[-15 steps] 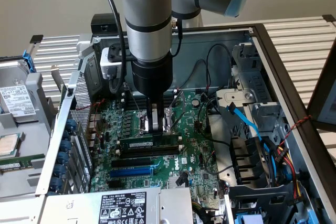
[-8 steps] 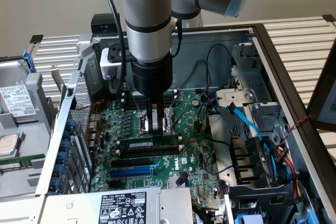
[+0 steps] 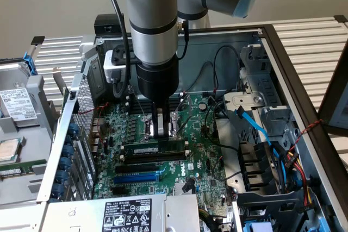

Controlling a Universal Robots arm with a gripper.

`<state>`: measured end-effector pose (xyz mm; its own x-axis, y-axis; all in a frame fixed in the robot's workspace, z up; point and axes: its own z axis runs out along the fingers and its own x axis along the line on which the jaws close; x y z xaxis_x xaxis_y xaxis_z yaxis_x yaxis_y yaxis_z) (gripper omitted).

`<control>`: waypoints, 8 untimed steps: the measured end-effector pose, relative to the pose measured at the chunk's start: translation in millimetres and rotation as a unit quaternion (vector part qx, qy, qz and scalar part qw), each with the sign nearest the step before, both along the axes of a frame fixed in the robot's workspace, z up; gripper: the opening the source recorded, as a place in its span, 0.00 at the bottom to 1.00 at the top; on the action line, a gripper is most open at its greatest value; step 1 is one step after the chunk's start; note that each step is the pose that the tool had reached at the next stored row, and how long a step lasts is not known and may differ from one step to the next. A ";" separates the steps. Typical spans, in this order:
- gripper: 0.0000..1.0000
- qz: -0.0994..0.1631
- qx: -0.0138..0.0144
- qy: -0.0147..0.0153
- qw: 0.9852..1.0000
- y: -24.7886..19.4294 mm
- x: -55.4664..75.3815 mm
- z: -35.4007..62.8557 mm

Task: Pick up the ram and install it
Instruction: 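Insert the ram into the slot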

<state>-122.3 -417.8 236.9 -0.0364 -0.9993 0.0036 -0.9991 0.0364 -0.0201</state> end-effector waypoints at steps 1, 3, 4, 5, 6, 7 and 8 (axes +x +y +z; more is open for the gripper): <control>0.13 0.000 0.000 0.000 1.000 0.0 0.0 0.0; 0.13 0.000 0.000 0.001 1.000 -0.1 0.0 0.0; 0.13 0.000 0.000 0.003 1.000 -0.3 0.0 0.0; 0.13 0.000 0.000 0.005 1.000 -0.4 0.0 0.0; 0.13 0.000 0.000 0.006 1.000 -0.5 0.0 0.0; 0.13 0.000 0.000 0.006 1.000 -0.5 0.0 0.0; 0.13 0.000 0.000 0.006 1.000 -0.5 0.0 0.0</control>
<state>-122.3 -418.4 236.9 -0.0371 -0.9993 0.0037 -0.9993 0.0371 -0.0085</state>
